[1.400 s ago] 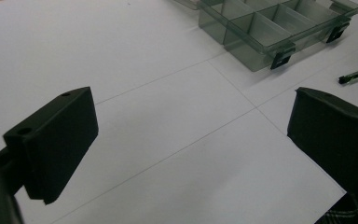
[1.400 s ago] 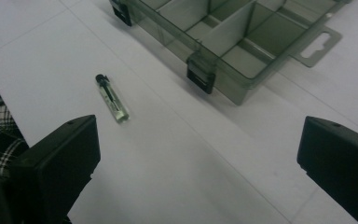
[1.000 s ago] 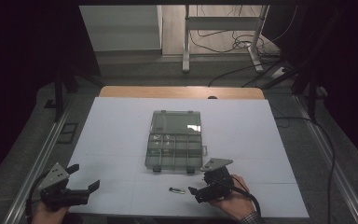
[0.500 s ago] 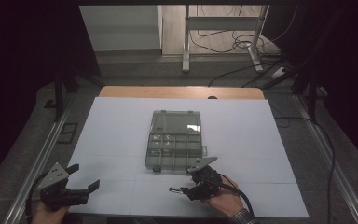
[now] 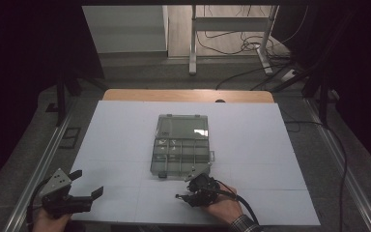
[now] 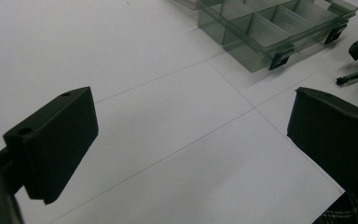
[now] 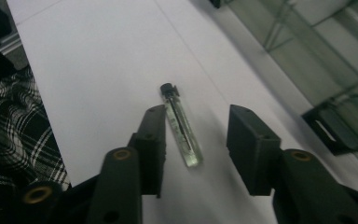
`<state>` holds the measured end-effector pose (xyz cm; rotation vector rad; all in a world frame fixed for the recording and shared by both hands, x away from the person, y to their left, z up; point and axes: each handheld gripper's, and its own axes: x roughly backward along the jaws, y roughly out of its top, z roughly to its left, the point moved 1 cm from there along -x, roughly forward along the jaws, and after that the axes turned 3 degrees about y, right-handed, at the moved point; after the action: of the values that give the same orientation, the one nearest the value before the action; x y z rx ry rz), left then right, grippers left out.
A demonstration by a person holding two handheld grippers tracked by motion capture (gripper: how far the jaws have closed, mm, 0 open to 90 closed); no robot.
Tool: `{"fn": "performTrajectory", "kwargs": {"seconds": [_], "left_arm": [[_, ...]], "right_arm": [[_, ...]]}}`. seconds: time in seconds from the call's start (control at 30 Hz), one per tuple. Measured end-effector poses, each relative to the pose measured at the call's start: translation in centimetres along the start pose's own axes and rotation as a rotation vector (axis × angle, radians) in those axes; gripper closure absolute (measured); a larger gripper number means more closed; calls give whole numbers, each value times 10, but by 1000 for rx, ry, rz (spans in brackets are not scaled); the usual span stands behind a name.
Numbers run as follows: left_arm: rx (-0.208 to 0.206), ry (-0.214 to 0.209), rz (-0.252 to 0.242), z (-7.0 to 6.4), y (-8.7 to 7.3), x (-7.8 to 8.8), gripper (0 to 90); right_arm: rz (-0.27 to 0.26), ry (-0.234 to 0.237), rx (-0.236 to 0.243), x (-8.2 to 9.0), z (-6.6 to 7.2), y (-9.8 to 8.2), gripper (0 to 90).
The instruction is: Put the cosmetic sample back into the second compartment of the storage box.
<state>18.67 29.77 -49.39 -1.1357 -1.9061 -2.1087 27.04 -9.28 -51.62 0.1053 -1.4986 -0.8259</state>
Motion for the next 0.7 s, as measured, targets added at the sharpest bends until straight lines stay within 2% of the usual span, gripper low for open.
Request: {"fn": "performTrajectory", "kwargs": {"seconds": [0.17,0.3,0.7], "left_arm": [[0,-1,0,0,0,0,23],[-2,-2,0,0,0,0,23],[-1,-2,4,0,0,0,23]], "right_arm": [[24,17,36,-8,5,2,721],[38,-10,91,-12,8,2,803],[11,9,62,-4,4,5,810]]}}
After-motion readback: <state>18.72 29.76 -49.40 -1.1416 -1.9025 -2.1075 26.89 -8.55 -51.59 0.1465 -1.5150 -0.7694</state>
